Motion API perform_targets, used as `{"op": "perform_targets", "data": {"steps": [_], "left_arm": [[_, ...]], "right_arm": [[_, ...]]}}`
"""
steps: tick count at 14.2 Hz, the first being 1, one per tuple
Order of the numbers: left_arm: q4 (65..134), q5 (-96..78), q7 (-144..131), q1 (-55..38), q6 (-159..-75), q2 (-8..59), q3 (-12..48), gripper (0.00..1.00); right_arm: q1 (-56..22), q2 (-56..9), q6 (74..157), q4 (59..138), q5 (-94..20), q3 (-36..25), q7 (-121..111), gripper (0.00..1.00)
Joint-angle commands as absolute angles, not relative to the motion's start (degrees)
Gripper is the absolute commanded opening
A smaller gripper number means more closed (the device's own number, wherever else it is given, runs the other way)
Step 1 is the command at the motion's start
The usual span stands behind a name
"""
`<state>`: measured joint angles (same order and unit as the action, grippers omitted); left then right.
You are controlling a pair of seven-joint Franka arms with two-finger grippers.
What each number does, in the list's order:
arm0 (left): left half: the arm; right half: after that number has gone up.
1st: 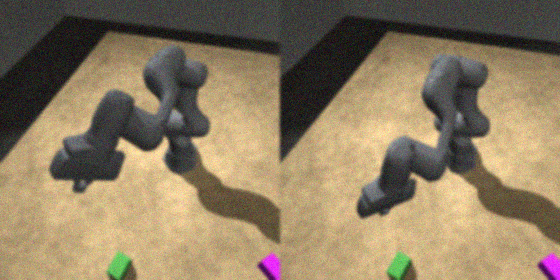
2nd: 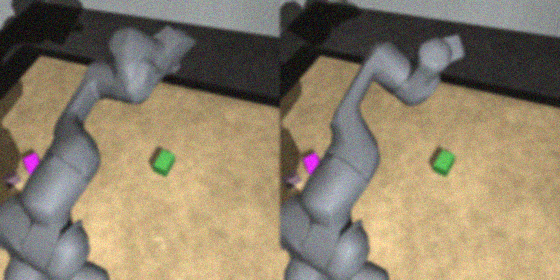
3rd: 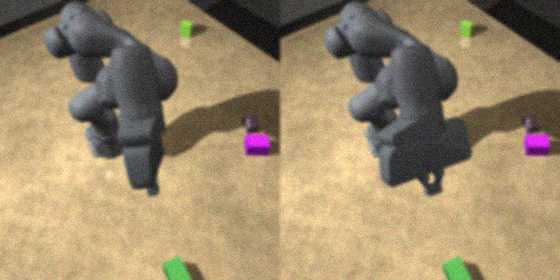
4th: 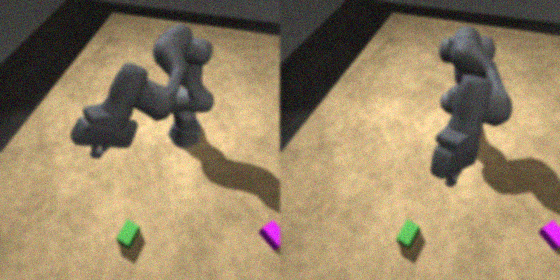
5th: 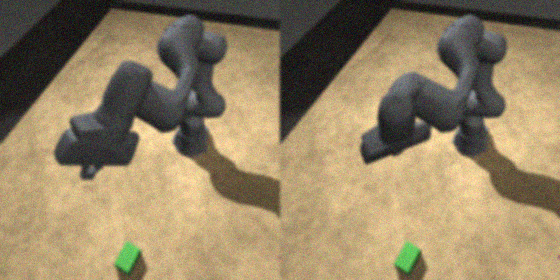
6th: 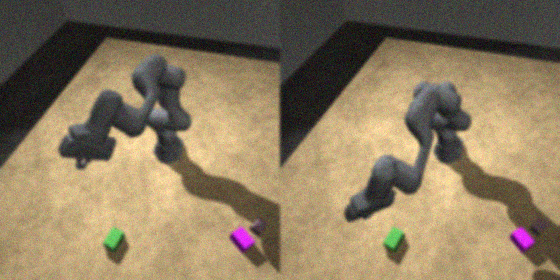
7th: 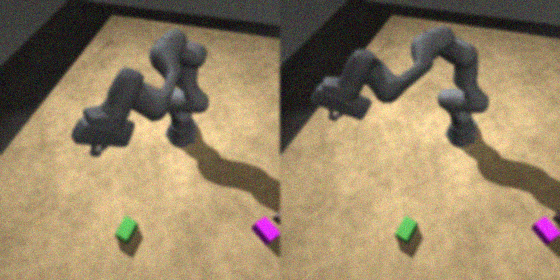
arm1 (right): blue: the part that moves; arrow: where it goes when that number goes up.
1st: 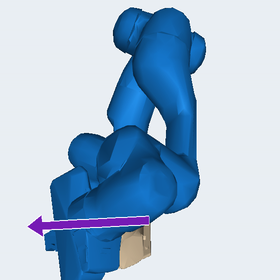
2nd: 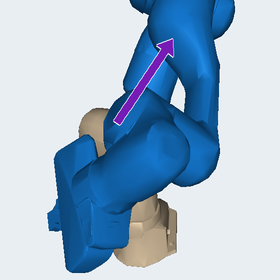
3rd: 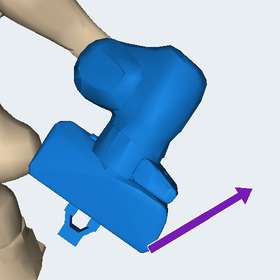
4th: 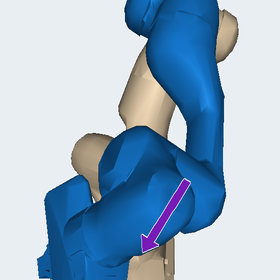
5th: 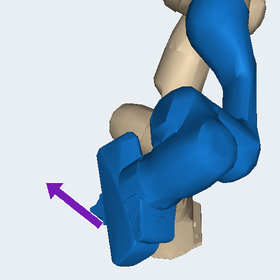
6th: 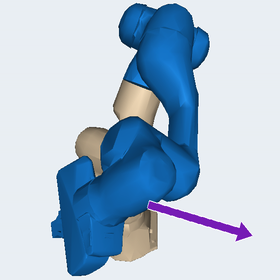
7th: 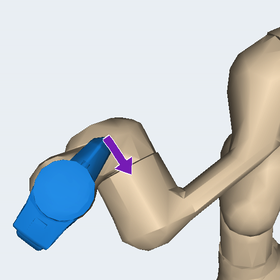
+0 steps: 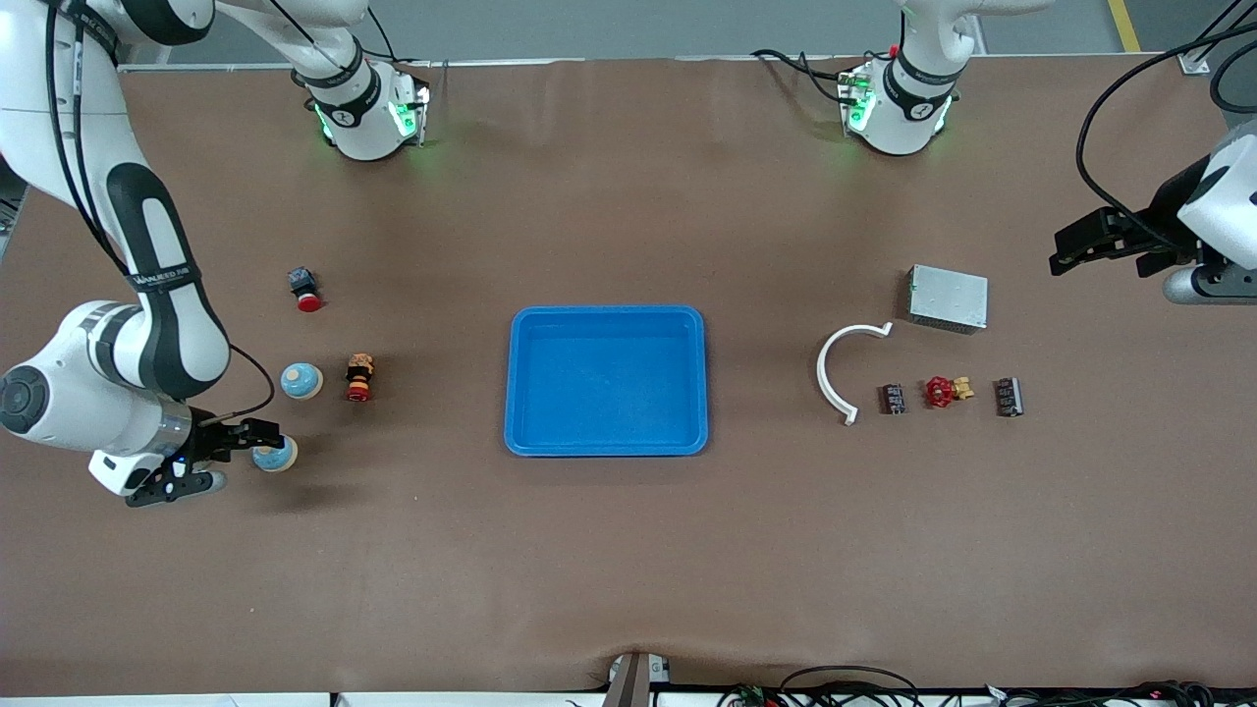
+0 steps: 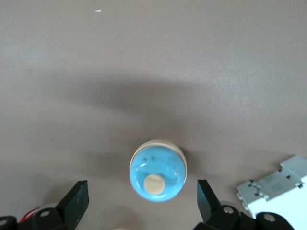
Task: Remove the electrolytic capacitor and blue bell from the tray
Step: 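Lower the bell onto the table with the right gripper and release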
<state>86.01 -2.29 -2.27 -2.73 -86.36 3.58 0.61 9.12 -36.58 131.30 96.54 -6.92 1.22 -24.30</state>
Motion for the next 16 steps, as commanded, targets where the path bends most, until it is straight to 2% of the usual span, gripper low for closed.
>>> {"op": "perform_targets", "data": {"steps": [1,16], "left_arm": [[86.0,-1.7,-2.6,-2.6,-87.4,3.8,0.7,1.0],[87.6,-1.5,-2.3,-2.8,-89.7,3.2,0.7,1.0]], "right_arm": [[9.1,-37.4,136.7,99.7,-7.6,1.2,-24.3,1.0],[8.2,-38.2,136.8,100.7,-8.2,1.5,-23.4,1.0]]}}
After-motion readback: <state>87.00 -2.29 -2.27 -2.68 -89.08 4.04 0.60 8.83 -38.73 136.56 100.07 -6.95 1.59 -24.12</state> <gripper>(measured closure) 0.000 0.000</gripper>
